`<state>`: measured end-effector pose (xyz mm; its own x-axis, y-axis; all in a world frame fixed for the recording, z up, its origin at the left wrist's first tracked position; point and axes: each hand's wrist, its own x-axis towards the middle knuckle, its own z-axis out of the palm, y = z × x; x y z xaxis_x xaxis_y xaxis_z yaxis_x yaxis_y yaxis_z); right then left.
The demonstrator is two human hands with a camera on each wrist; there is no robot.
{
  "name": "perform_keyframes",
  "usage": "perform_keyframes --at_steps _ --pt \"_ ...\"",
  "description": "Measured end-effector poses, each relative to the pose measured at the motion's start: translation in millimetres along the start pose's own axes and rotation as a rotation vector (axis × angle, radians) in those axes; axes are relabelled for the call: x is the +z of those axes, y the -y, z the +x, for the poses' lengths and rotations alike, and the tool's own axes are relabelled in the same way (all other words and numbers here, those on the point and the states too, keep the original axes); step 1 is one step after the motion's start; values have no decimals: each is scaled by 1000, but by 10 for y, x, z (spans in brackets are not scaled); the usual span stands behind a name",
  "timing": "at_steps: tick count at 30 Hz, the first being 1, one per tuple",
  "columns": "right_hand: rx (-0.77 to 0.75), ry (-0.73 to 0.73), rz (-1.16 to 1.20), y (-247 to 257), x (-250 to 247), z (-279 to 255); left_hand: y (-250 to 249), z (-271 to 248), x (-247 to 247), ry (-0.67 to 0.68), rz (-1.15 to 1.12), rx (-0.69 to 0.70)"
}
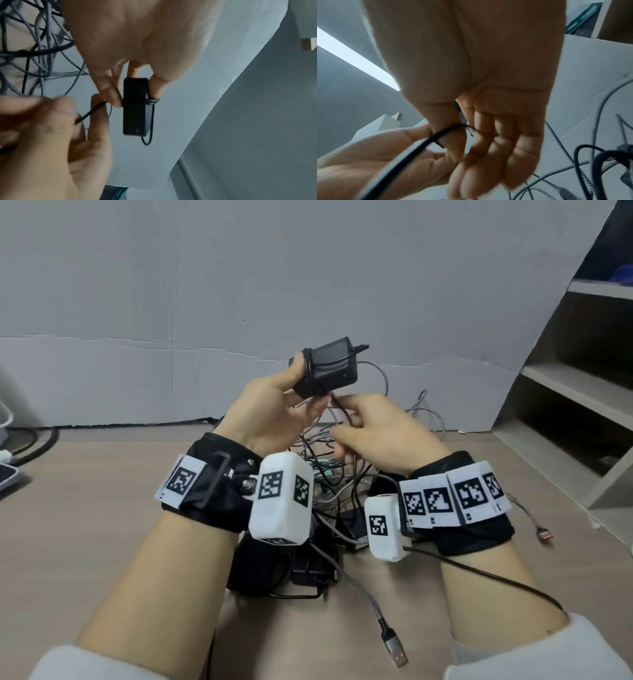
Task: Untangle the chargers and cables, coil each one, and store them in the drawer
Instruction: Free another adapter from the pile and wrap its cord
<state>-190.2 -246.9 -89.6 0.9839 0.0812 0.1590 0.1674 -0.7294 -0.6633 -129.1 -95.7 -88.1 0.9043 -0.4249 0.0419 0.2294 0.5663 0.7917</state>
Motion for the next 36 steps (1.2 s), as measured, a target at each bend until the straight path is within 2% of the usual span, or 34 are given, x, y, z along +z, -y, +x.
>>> perform_keyframes --at_steps 3,6,8,11,14,16,19,22,26,32,36 --pt "33 133 -73 71 51 -63 27 61 -33 -132 58 80" --pt "39 225 -169 159 36 -145 5 102 -98 -268 125 220" --pt "16 222 -194 204 -12 -180 -6 105 -131 -331 205 309" --pt "-46 150 -201 233 -115 -219 30 109 -168 -345 346 406" --pt "-130 48 -75 246 -219 -249 61 97 -169 -276 553 486" --pt "-171 -85 27 227 -273 -224 48 77 -160 -180 708 497" --pt "-202 -340 63 110 -337 -153 6 27 -145 -16 839 446" --pt "-198 -492 98 -17 -387 -111 -15 -27 -126 150 881 358" --pt "-181 -550 162 -128 -385 -58 6 -36 -114 258 847 274" --pt "-138 -511 187 -221 -325 6 1 0 -192 293 782 206" --pt "-128 -482 215 -229 -304 18 5 2 -184 367 610 90"
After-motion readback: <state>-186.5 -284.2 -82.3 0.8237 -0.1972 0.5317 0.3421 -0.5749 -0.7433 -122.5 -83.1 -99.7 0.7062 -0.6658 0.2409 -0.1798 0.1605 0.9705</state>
